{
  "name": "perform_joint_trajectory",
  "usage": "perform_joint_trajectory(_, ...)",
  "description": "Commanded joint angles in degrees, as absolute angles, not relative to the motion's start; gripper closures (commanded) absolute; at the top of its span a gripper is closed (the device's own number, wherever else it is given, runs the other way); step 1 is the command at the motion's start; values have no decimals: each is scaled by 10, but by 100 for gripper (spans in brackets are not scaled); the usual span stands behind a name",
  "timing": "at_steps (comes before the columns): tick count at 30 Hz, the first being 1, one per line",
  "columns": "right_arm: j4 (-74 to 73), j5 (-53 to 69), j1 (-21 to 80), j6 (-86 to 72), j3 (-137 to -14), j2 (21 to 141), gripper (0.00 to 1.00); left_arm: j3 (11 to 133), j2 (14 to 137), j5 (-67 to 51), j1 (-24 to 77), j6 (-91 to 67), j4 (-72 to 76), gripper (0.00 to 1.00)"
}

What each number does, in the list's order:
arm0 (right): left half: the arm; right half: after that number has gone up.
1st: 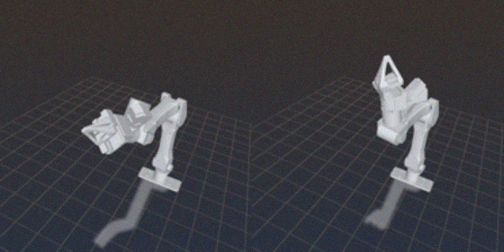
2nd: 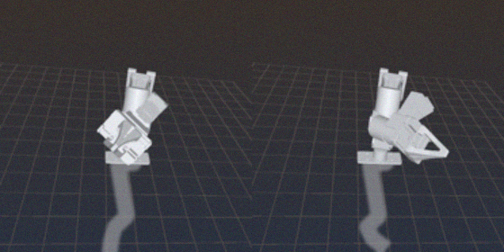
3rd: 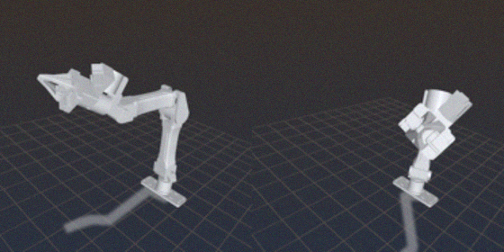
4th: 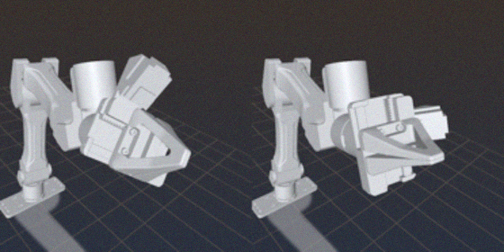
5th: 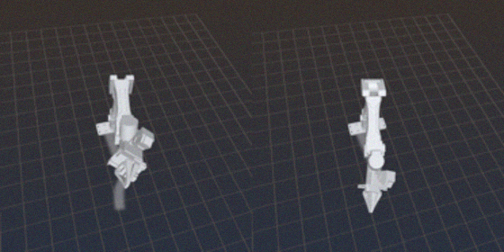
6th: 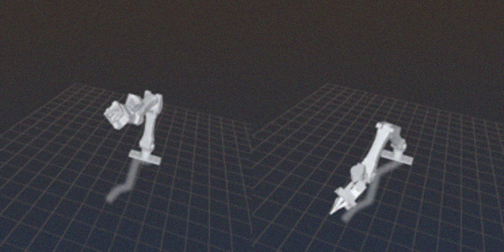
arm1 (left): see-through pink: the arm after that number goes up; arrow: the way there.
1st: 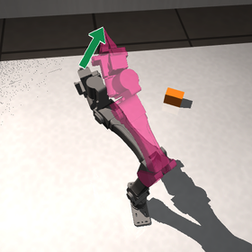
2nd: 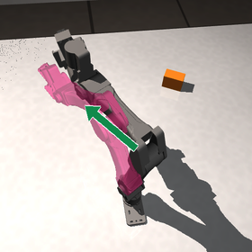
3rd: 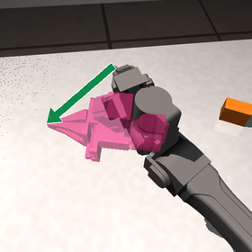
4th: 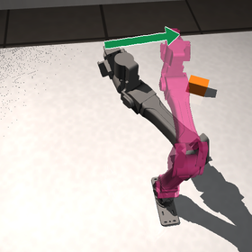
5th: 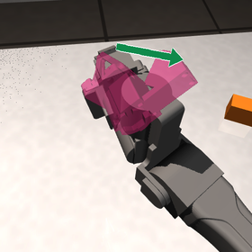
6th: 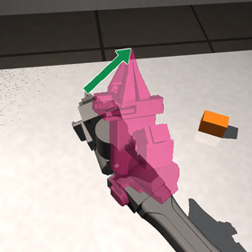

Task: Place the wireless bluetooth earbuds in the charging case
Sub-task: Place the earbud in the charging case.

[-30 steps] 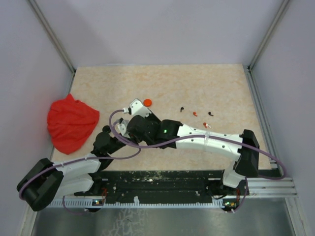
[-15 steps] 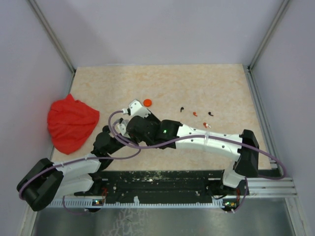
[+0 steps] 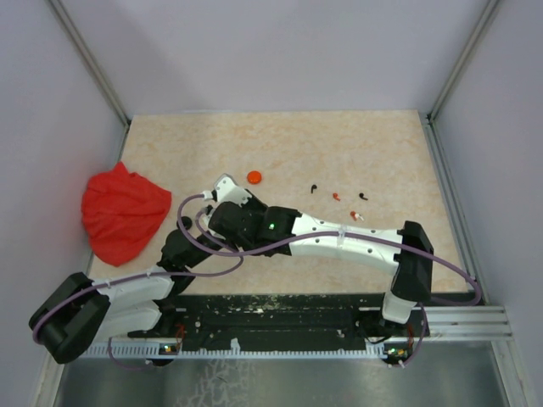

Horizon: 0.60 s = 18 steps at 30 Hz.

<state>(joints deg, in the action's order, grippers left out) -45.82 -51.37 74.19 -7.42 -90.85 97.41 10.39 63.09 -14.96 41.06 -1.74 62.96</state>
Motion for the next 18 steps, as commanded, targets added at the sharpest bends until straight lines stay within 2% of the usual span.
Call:
perform_joint_trajectory(1, -430, -472, 758, -71, -913, 958, 81, 107, 632, -133, 412, -18, 679, 99)
perform_joint_trajectory(18, -431, -451, 756, -116, -925, 951, 68, 90, 637, -145, 412, -31, 724, 99)
